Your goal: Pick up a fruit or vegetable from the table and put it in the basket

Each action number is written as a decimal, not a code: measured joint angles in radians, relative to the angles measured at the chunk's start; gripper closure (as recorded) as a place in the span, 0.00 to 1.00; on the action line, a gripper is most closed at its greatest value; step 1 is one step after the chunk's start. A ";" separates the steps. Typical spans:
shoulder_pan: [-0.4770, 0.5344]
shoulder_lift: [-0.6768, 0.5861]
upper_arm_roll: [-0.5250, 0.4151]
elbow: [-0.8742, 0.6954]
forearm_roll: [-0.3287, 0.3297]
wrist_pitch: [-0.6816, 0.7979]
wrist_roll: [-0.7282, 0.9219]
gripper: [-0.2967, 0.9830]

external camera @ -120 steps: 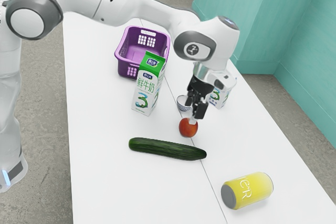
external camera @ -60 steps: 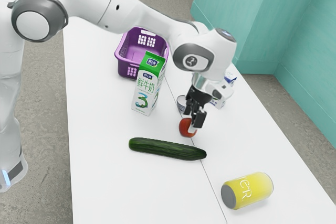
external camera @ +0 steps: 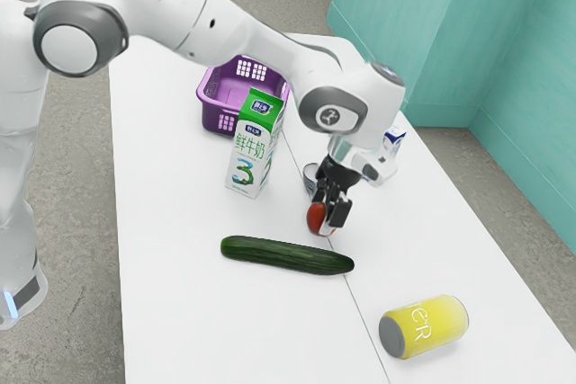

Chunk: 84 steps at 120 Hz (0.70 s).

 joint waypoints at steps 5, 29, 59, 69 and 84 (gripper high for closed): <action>0.000 0.005 0.000 0.000 0.000 0.000 0.000 0.23; 0.001 0.013 0.001 0.003 0.001 0.002 0.000 0.43; -0.001 -0.007 0.001 0.079 0.011 -0.021 -0.003 0.52; -0.002 -0.066 0.008 0.120 0.015 -0.053 -0.005 0.53; -0.004 -0.197 0.036 0.135 0.023 -0.120 -0.006 0.52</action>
